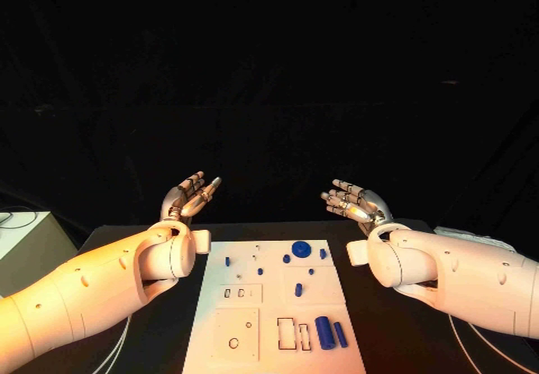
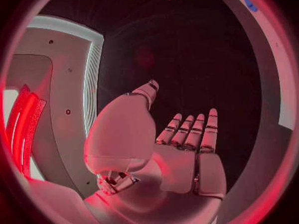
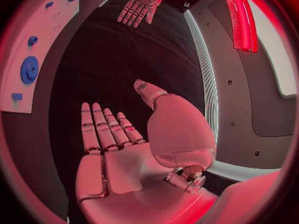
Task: Assemble the parts on the task board
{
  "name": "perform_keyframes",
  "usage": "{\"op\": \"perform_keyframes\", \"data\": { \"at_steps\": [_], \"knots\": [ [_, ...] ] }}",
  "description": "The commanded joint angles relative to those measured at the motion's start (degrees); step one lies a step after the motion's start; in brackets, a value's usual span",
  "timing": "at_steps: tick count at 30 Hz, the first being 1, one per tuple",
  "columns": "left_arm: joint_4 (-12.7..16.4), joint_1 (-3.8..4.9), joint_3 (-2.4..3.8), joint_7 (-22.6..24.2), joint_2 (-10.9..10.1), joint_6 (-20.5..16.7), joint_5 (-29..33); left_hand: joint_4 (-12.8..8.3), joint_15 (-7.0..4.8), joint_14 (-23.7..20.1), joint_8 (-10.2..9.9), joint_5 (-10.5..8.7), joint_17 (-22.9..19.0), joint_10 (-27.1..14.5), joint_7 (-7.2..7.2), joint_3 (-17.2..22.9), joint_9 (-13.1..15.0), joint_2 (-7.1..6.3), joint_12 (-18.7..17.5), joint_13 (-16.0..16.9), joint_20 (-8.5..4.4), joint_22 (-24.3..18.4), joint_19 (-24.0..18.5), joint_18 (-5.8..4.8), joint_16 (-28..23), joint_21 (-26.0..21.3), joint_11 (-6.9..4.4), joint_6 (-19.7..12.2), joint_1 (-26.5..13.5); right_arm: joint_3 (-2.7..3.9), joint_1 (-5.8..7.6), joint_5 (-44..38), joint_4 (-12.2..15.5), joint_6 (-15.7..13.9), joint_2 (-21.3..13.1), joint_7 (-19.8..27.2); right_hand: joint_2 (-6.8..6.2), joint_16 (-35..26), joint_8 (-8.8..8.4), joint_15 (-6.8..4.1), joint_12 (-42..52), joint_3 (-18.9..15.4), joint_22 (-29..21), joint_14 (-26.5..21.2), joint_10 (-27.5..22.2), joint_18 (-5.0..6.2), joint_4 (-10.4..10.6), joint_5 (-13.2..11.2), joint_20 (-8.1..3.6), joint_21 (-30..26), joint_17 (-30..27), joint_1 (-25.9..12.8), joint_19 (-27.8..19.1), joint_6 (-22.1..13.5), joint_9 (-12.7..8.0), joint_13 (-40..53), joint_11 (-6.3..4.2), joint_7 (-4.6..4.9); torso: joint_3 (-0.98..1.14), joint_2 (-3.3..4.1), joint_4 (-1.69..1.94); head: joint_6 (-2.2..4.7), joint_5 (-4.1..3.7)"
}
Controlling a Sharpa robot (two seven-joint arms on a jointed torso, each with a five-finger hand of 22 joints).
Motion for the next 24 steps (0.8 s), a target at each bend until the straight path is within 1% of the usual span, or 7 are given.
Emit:
{"op": "perform_keyframes", "data": {
  "at_steps": [1, 6, 7, 12, 17, 21, 24],
  "knots": [
    [-1.32, -0.07, 0.53, -1.4, 0.57, 7.49, -3.55, 0.45, 0.49, 1.29, 0.38, 0.49, 0.16, 1.12, 6.8, 1.09, 0.21, -0.3, 0.43, 0.12, 0.59, 0.18, 1.31, 1.08, 0.33, 0.29, 0.46, 1.12, 3.48, -0.47, 0.76, -4.89, -1.1, 9.32, 0.16, -3.59, 0.22, 1.24, 0.93, -0.23, 0.76, 1.5, 1.37, 6.18, 4.68, 2.16, -0.76, 0.46, 0.53, 2.52, 0.72, 4.57, 11.08, 3.93, 0.65, 0.44, 0.19, 8.32, 0.0, 0.01, 0.02, 0.01, 0.0],
    [-1.8, -0.08, 0.77, -1.49, 0.72, 7.97, -3.74, 0.5, 0.55, 1.25, 0.38, 0.49, 0.16, 1.11, 6.86, 1.09, 0.22, -0.26, 0.44, 0.13, 0.6, 0.2, 1.41, 1.11, 0.34, 0.31, 0.52, 1.23, 3.58, -0.98, 1.44, -5.67, -1.95, 11.0, 0.22, -4.31, 0.37, 3.63, 2.81, -2.06, 1.47, 2.06, 1.79, 17.9, 15.01, 4.05, -2.74, -0.36, 0.31, 5.04, 2.1, 7.47, 18.57, 12.45, 1.98, 0.97, -0.87, 7.83, 0.0, 0.01, 0.02, 0.01, 0.0],
    [-0.92, -0.08, 0.76, -1.77, -0.5, 8.63, -3.55, 0.51, 0.57, 1.23, 0.4, 0.49, 0.16, 1.21, 6.89, 1.09, 0.23, -0.24, 0.46, 0.14, 0.61, 0.2, 1.4, 1.12, 0.34, 0.32, 0.55, 1.32, 3.61, -0.98, 1.47, -18.03, -3.04, 9.59, -0.2, -2.87, 0.29, 3.78, 3.19, -2.41, 1.54, 2.06, 1.7, 19.0, 17.85, 4.36, -3.03, -0.69, 0.26, 5.27, 2.18, 7.85, 19.52, 14.37, 2.22, 1.08, -1.15, 7.57, -0.31, 0.32, 0.09, -1.53, -0.55],
    [0.59, -0.08, 0.74, -1.78, -1.77, 9.53, -3.5, 0.68, 0.73, 2.34, 0.59, 0.43, 0.35, 2.32, 7.16, 1.18, 0.35, 0.11, 0.64, 0.27, 0.69, 0.24, 1.48, 1.11, 0.59, 0.4, 0.88, 2.22, 3.91, -0.97, 1.51, -29.63, -4.23, 8.38, 0.06, -2.93, -0.39, 5.12, 5.67, -4.26, 2.46, 2.68, 1.94, 24.1, 26.93, 4.8, -4.65, -1.23, -1.22, 6.99, 2.72, 9.69, 23.84, 25.1, 3.83, 1.35, -2.89, 6.05, -0.5, 0.57, 0.05, -2.19, -0.71],
    [4.31, -0.08, 0.71, -1.53, -4.47, 10.61, -3.65, 0.01, -0.99, 19.53, 3.14, 0.28, 2.68, 16.04, 7.72, 2.13, 1.94, 1.17, 2.14, 1.19, 0.58, 1.92, 17.0, 3.3, 4.22, 3.72, 1.94, 11.93, 4.13, -0.91, 1.77, -43.91, -4.95, 7.59, 0.25, -4.51, -1.06, 6.94, 6.71, -6.53, 2.33, 2.85, 3.32, 30.07, 32.08, 4.6, -5.85, -1.68, -3.96, 10.54, 3.39, 10.89, 29.13, 29.05, 3.95, 1.23, -4.57, 4.59, -0.58, 1.34, 0.16, -2.5, -0.75],
    [7.61, -0.08, 0.72, -1.32, -6.67, 10.74, -4.01, -0.81, -3.53, 31.61, 5.79, 0.2, 5.18, 31.26, 6.93, 3.38, 3.55, 1.3, 4.06, 2.02, 0.11, 2.81, 24.74, 5.73, 8.6, 7.46, 0.18, 22.2, 3.91, -0.88, 2.08, -53.78, -5.38, 8.47, 0.78, -7.2, -1.33, 9.39, 6.83, -8.94, 1.7, 1.61, 6.29, 37.12, 35.35, 4.41, -6.34, -2.12, -6.57, 16.18, 4.75, 11.26, 33.87, 31.31, 3.73, 1.21, -5.84, 3.78, -0.62, 1.95, 0.4, -2.93, -1.0],
    [10.39, -0.08, 0.91, -1.34, -8.47, 11.13, -4.17, -1.16, -4.71, 34.69, 6.57, 0.18, 6.81, 35.11, 6.16, 4.42, 4.03, 1.08, 5.22, 2.08, -0.86, 3.03, 27.47, 5.82, 11.16, 8.86, -0.87, 26.21, 3.71, -0.86, 2.33, -60.74, -5.38, 9.86, 1.22, -10.02, -1.46, 12.11, 6.62, -11.04, 1.83, 0.9, 9.9, 43.89, 39.09, 4.47, -6.26, -1.9, -8.88, 22.37, 6.75, 11.01, 37.62, 32.84, 3.42, 1.25, -7.2, 3.0, -0.67, 2.72, 0.73, -2.87, -1.16]
  ]
}}
